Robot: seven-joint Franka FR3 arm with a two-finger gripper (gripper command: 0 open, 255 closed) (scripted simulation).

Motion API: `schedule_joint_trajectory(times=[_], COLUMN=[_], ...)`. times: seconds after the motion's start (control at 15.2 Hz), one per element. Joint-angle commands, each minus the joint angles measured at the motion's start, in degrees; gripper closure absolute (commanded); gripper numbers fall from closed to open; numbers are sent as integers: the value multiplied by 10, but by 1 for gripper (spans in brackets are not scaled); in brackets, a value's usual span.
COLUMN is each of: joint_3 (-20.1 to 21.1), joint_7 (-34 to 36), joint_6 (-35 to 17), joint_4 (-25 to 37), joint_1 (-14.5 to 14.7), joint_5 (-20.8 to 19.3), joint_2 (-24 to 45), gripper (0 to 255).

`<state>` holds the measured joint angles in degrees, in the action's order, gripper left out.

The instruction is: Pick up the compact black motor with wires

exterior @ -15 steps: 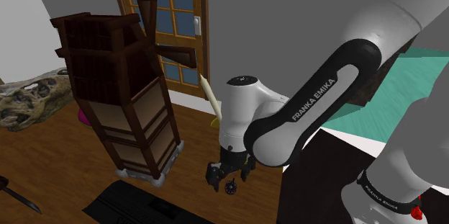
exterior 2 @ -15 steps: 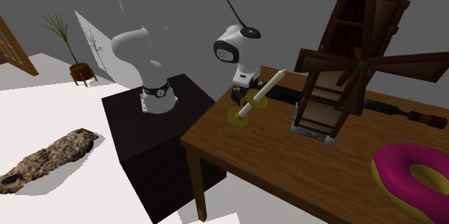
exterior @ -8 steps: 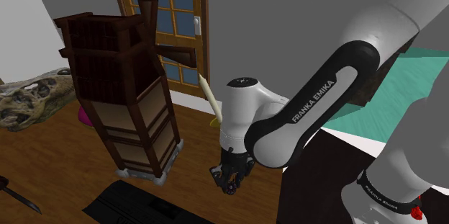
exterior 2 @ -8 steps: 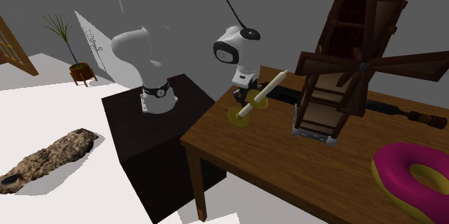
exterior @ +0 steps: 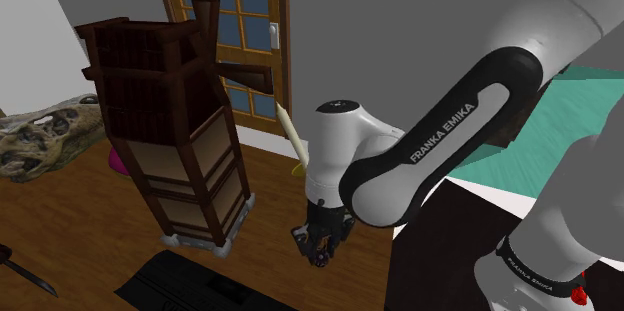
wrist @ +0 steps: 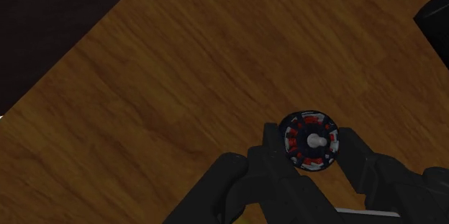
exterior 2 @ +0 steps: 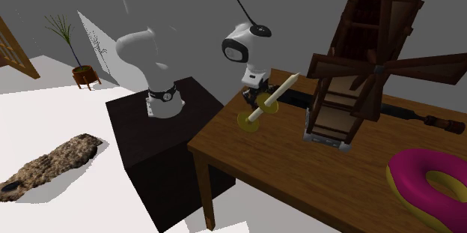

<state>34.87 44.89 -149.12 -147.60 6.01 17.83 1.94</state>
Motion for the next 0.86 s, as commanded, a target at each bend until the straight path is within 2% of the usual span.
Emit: schedule_joint_trajectory(times=[0.0, 0.66, 0.79], joint_3=[1, -7, -8], joint_7=[-6, -21, -21], joint_6=[19, 116, 118], joint_4=[2, 21, 21], joint_1=[-1, 1, 2], joint_5=[10, 44, 44], joint_2=[-18, -102, -103], gripper=[255, 255, 255])
